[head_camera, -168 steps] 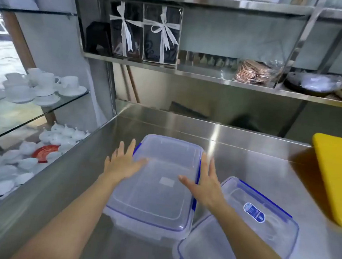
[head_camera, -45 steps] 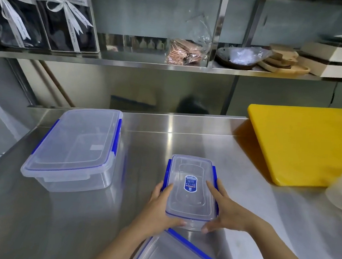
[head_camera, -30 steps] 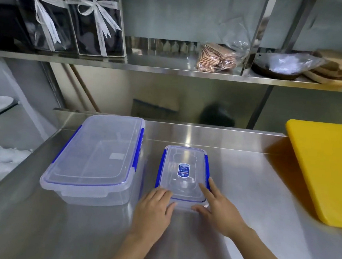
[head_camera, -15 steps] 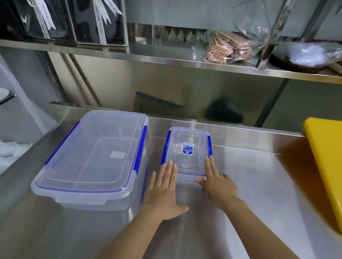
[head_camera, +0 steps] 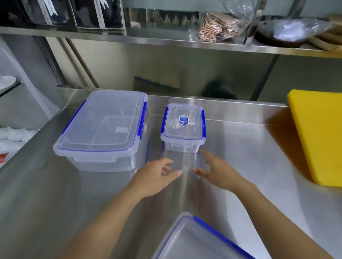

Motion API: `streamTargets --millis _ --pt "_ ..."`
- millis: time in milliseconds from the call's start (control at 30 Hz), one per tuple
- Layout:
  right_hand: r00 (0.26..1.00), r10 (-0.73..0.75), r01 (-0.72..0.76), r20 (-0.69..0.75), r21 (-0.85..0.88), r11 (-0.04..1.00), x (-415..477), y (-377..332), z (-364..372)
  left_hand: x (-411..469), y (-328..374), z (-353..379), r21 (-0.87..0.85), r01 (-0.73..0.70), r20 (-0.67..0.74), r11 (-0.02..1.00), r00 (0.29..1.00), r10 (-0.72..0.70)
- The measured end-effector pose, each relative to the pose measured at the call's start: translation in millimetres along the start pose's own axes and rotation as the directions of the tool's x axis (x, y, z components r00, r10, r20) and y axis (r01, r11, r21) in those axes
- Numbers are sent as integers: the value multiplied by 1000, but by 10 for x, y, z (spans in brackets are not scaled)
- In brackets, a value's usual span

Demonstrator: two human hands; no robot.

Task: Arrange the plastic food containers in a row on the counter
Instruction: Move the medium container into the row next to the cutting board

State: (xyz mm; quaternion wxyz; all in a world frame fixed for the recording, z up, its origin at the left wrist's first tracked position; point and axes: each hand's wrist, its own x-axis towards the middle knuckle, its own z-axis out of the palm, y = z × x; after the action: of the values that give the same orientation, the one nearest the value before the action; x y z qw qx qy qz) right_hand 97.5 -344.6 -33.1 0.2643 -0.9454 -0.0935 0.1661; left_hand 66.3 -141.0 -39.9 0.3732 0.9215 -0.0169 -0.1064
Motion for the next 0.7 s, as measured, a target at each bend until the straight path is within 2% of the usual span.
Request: streamTargets --millis 100,233,400,533,600,700 --pt "995 14 -21 102 72 997 -298 -41 -2 -251 8 53 -63 15 132 998 991 -7" --pt "959 39 -67 280 91 994 -693 -38 18 -532 44 132 -22 61 314 998 948 -51" --pt "901 94 -154 422 108 982 -1076 45 102 -792 63 130 -29 169 435 985 890 -140" --pt "905 106 -167 411 115 979 -1271 174 231 -955 22 171 85 188 610 978 767 -200" --pt "929 91 -164 359 180 970 -1350 207 282 -990 -9 231 39 203 619 978 764 -183" --pt "964 91 -151 252 229 962 -1455 253 349 -1023 -57 282 -83 210 561 974 818 -128"
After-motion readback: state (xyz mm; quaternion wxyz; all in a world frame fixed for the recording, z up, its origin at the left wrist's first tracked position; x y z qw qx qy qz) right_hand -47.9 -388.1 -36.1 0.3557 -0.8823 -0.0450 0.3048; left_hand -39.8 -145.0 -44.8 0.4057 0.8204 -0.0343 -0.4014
